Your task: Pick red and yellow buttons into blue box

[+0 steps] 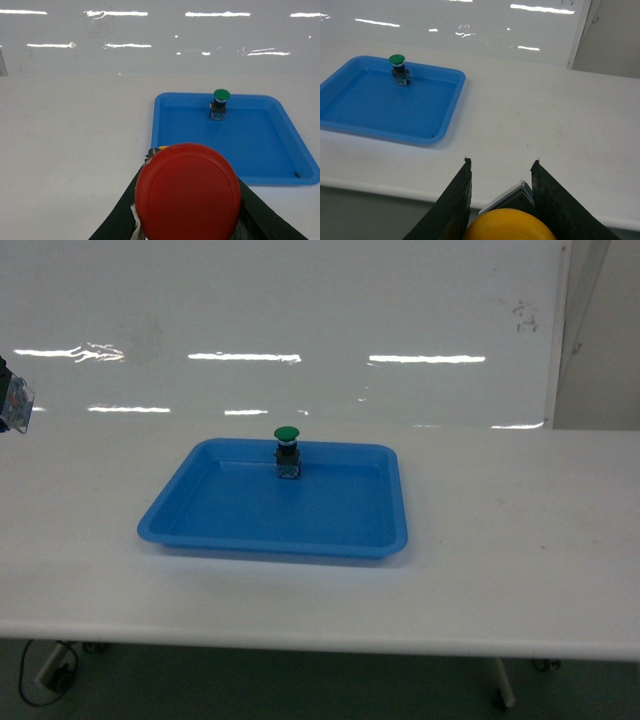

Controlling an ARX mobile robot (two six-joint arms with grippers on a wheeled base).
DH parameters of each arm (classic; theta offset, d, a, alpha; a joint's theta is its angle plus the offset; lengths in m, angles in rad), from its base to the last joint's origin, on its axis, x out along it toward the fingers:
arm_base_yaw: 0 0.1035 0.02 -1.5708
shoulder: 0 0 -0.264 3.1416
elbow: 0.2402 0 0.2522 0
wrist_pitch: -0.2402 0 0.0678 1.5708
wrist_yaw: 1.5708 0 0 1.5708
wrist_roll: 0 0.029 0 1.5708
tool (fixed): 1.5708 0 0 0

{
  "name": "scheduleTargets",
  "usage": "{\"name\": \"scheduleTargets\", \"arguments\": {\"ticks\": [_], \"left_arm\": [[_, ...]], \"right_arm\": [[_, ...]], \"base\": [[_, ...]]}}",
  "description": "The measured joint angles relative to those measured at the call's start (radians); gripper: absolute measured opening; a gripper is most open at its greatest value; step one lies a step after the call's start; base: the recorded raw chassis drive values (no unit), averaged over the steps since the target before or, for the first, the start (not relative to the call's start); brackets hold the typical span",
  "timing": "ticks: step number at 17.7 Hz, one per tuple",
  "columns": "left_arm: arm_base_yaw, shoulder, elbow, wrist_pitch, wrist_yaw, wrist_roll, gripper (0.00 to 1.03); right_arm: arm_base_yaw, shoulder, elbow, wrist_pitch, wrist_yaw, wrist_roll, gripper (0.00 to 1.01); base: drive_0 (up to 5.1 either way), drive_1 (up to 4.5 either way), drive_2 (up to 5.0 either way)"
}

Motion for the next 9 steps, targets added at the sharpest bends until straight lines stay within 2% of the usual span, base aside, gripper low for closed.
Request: {"name": "scheduleTargets", "arguments": {"ticks": [9], "left_arm": [[-0.001,-0.002,0.000,0.000,0.000,0.000,0.31]], "right_arm": [[0.000,0.000,0.000,0.000,-0.003,0.000,0.32]], "base": [[0.0,0.00,0.0]]}}
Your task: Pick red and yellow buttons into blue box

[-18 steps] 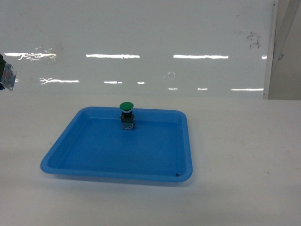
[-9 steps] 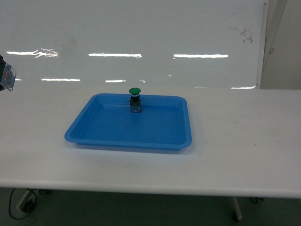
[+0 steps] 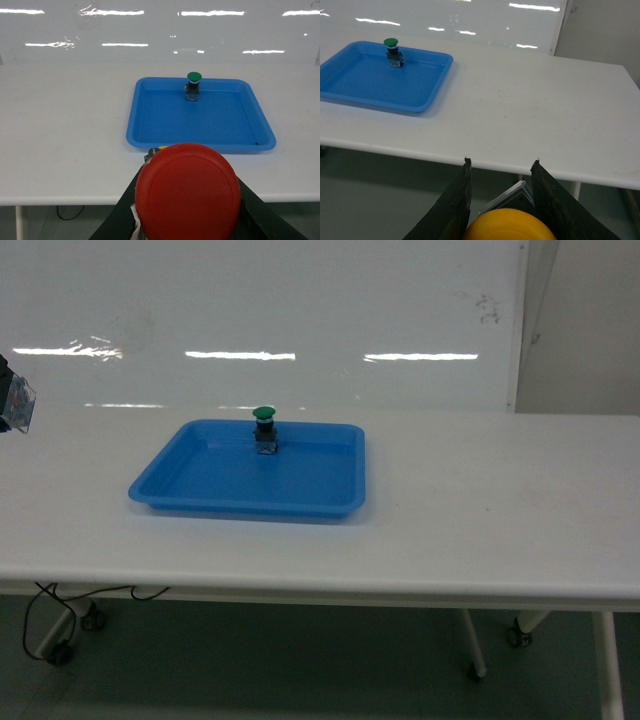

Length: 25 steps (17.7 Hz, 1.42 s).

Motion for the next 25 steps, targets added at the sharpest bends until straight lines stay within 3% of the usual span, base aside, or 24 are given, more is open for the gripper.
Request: {"name": "scheduleTargets", "arguments": {"ticks": [13,25], "left_arm": [[0.000,0.000,0.000,0.002,0.000,0.000,0.31],[0.000,0.000,0.000,0.002,0.000,0.000,0.31]], "right_arm": [[0.000,0.000,-0.001,0.000,0.000,0.000,0.32],[0.000,0.000,-0.001,0.001,0.000,0.000,0.32]], "base": [[4.9,-3.63,-0.6],[4.9,-2.92,-1.9]]}}
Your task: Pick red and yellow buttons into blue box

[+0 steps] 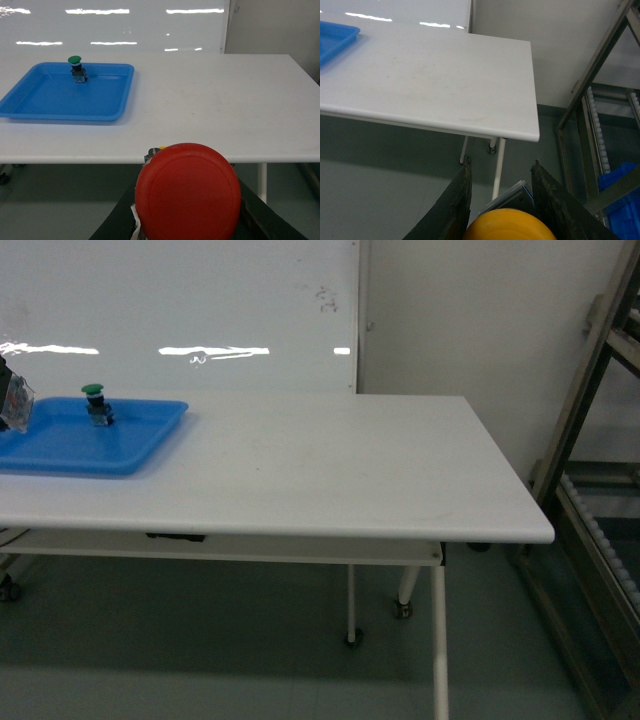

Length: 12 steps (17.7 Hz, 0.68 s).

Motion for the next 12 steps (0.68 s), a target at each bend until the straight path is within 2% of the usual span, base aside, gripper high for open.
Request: {"name": "scheduleTargets", "arguments": {"ticks": [12], "left_arm": [[0.000,0.000,0.000,0.001,0.000,0.000,0.31]], "right_arm": [[0.000,0.000,0.000,0.000,0.000,0.000,0.32]], "base": [[5.0,-2.40,-2.4]]}}
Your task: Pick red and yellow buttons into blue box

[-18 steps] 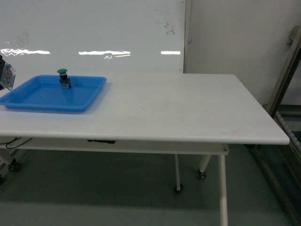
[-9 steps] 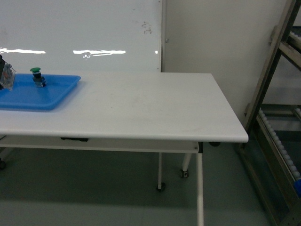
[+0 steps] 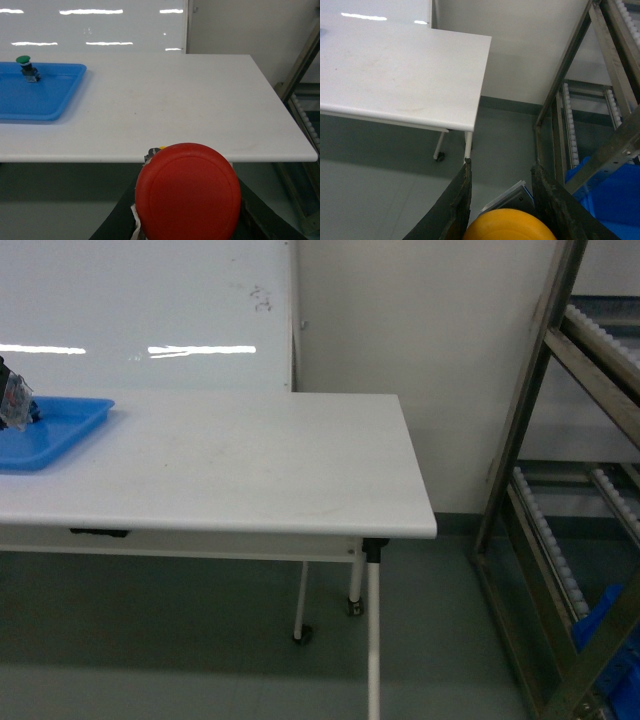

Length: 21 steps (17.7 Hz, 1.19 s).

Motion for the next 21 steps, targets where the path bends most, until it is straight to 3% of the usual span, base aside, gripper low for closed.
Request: {"name": "scheduleTargets", "arguments": {"ticks": [21], "left_arm": [[0.000,0.001,0.000,0.000,0.000,0.000,0.31]], "right_arm": [[0.000,0.000,0.000,0.000,0.003,0.000,0.32]], "base": [[5.0,-2.43,-2.4]]}}
